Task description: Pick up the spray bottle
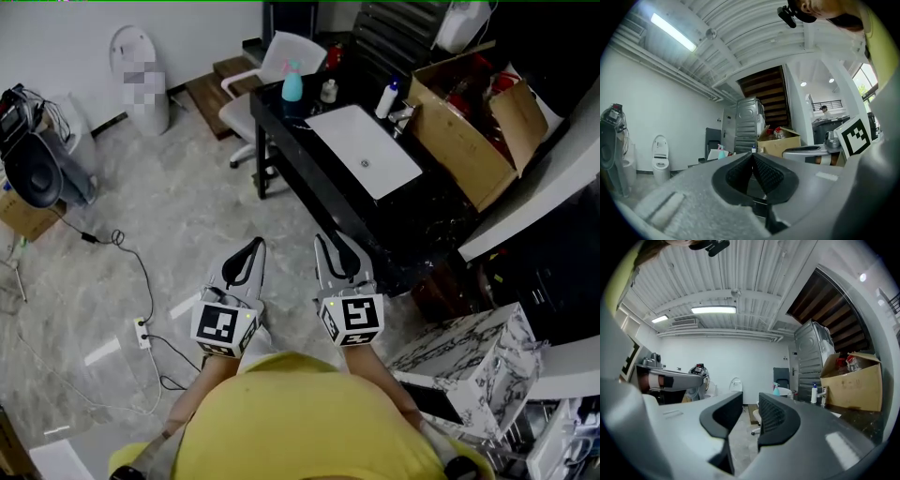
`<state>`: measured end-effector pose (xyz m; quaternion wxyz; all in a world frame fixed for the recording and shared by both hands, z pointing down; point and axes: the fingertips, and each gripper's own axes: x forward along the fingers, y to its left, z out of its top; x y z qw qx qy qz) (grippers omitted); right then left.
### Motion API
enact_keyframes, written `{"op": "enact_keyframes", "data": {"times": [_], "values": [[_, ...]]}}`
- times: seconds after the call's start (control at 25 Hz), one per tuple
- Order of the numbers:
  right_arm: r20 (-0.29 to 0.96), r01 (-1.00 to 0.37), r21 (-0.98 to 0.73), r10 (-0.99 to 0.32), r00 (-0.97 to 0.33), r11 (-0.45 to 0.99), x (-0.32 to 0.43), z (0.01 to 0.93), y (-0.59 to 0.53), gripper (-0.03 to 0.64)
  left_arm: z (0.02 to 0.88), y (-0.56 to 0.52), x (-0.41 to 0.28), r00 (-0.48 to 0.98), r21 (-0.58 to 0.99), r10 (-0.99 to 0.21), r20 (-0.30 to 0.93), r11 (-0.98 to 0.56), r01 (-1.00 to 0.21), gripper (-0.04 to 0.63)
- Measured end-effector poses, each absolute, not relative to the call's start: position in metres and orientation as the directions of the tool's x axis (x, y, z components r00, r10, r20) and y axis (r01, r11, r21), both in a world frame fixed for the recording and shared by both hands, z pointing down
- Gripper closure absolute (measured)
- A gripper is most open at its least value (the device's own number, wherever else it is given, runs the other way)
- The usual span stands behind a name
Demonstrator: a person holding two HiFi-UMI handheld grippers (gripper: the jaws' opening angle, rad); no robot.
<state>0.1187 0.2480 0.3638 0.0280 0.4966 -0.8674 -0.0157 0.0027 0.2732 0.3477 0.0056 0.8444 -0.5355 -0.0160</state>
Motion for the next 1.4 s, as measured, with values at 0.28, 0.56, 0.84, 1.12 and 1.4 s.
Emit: {"op": "enact_keyframes", "data": {"times": [0.28,0.56,0.84,1.12,1.4], "values": [[0.044,-0.87,0.037,-0.871,-0.489,0.491,0.073,0.368,0.145,0.475,0.346,0.164,-0.045,0.453,0.019,-0.891,-0.015,-0.453,-0.891,0.594],[0.042,-0.899,0.02,-0.899,-0.436,0.437,0.039,0.371,0.067,0.457,0.346,0.08,-0.083,0.5,0.023,-0.866,-0.02,-0.5,-0.866,0.595],[0.078,-0.915,0.018,-0.913,-0.4,0.403,0.029,0.382,0.027,0.433,0.356,0.041,-0.091,0.539,0.068,-0.843,-0.011,-0.538,-0.84,0.594],[0.082,-0.914,0.012,-0.911,-0.403,0.406,0.021,0.389,-0.006,0.419,0.367,0.01,-0.095,0.546,0.085,-0.838,-0.003,-0.544,-0.835,0.594],[0.058,-0.908,0.022,-0.907,-0.416,0.418,0.021,0.396,-0.078,0.409,0.372,-0.055,-0.09,0.557,0.066,-0.83,-0.022,-0.557,-0.828,0.594]]}}
